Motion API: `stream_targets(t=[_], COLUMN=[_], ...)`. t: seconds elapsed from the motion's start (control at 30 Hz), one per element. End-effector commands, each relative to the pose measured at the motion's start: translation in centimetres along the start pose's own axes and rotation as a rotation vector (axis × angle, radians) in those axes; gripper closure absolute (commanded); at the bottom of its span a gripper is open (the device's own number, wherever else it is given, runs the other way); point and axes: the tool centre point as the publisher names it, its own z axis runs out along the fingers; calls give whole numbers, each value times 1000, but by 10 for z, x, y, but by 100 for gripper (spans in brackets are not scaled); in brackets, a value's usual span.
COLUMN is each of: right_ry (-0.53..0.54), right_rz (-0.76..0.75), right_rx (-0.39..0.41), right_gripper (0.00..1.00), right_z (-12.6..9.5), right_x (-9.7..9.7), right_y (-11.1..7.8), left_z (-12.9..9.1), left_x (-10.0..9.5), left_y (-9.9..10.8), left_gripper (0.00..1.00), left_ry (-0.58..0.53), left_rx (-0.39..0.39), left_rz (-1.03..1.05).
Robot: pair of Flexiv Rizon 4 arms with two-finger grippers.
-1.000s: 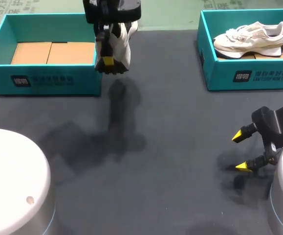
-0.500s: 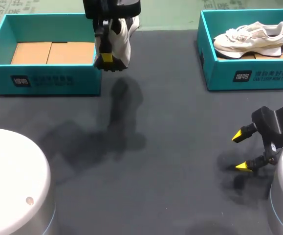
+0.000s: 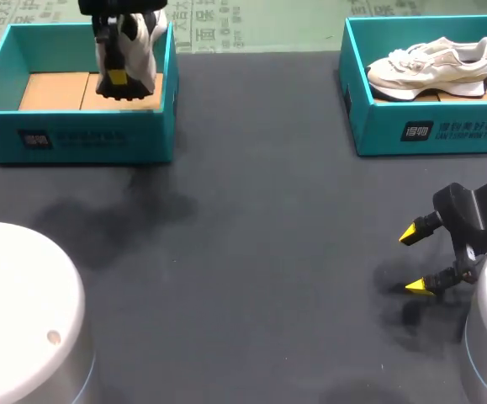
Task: Take the shoe out of the shoebox, open the shoe tongue, remove and reinsert the insole, then place the shoe into the shoebox
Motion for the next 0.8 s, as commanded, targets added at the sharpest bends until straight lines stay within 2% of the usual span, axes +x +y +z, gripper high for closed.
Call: stream_targets(t=[0.03, 0.4, 0.5, 0.8], right_ry=[-3, -3, -3, -3], right_rz=[1, 1, 1, 1], right_rx=[2, 2, 2, 2], right_gripper=[0, 0, 0, 0], right_z=[0, 0, 0, 0], right_x=[2, 2, 2, 2], right_y=[0, 0, 0, 0], left_z=[-2, -5, -8, -8], left_x=[-11, -67, -82, -82], left_y=[47, 137, 155, 155], left_gripper=[100, 100, 100, 100], left_ry=[-12, -37, -28, -28], left_rx=[48, 38, -8, -8], left_rz=[-8, -31, -24, -24])
